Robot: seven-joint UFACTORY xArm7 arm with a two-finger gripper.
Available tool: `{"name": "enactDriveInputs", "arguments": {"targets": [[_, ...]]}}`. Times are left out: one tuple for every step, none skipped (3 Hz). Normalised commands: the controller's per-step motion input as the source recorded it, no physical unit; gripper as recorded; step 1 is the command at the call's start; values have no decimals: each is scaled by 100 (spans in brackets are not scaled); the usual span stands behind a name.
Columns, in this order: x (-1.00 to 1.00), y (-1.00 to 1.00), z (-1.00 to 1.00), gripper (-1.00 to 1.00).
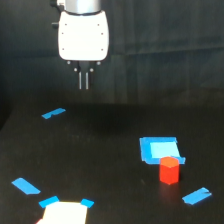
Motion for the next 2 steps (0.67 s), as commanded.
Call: {"name": "enactDriveInputs", "arguments": {"targets": [[-100,-100,-32,-100],[100,-78,-16,100]]}}
